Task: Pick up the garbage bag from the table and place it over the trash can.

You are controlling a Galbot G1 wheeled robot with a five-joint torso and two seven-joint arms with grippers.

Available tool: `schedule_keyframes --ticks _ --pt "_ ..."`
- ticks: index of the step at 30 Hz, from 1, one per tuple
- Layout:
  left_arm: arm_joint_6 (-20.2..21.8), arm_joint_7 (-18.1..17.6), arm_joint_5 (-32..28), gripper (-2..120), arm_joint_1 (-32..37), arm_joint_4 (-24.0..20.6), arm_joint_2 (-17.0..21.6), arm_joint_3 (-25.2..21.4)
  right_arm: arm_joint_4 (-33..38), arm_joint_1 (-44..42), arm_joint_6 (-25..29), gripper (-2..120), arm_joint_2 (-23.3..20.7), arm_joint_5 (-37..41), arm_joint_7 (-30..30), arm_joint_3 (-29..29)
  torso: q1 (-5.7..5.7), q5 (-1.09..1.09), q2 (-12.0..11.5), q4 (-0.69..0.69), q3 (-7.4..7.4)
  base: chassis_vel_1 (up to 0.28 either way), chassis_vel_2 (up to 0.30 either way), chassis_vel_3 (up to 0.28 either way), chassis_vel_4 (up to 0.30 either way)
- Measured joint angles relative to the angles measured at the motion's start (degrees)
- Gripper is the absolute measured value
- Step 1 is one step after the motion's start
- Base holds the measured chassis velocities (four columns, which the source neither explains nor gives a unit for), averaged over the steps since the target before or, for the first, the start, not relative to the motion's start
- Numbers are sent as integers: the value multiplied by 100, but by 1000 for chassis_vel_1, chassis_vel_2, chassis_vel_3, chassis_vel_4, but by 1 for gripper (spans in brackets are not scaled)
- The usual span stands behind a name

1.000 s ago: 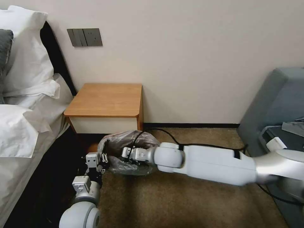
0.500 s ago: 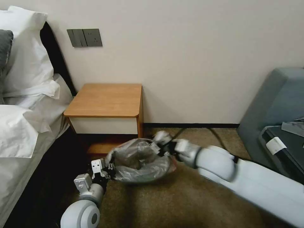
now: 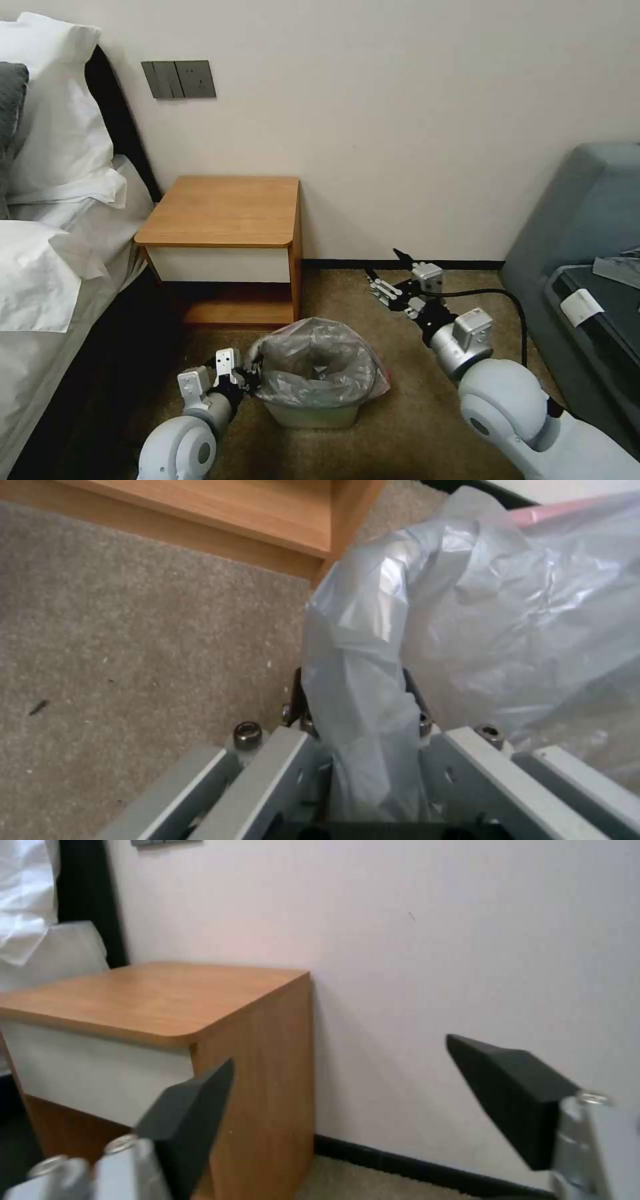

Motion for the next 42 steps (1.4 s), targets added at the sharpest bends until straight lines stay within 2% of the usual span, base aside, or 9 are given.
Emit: schedule_keyframes --ticks 2,9,24,32,35,36,37,40,42 --pt "-44 49 5 4 26 40 0 -2 -3 -58 0 97 58 -36 -55 11 0 -2 0 1 0 0 0 0 0" --pt "-106 75 22 10 69 61 -13 -14 -12 -175 0 100 170 -190 -200 12 0 -4 0 0 0 0 0 0 0" --pt "-145 65 158 67 215 -305 -47 -40 -158 -434 90 100 537 -759 -485 -42 0 -5 -1 0 1 0 0 0 0" --pt "-439 45 442 93 362 -608 -113 -160 -318 -935 206 100 1268 -1540 -310 -39 0 -4 -1 -1 1 0 0 0 0" --pt "-1012 90 807 99 374 -627 -154 -191 -438 -1220 274 100 1636 -1965 -149 27 0 -5 -1 0 1 0 0 0 0" --pt "-1491 105 868 100 348 -569 -176 -216 -553 -1396 420 100 1847 -2233 -103 83 0 -4 -1 -1 1 0 0 0 0" --pt "-1491 105 868 100 348 -569 -176 -216 -553 -1396 420 100 1847 -2233 -103 83 0 -4 -1 -1 1 0 0 0 0" --pt "-2516 81 971 100 232 -231 -213 -267 -924 -1807 1086 100 2392 -2883 -56 430 0 -4 -1 -2 1 0 0 0 0" --pt "-2877 148 1197 100 199 -39 -184 -283 -1011 -1934 1325 100 2524 -3063 -95 573 0 -4 -1 -1 1 0 0 0 0"
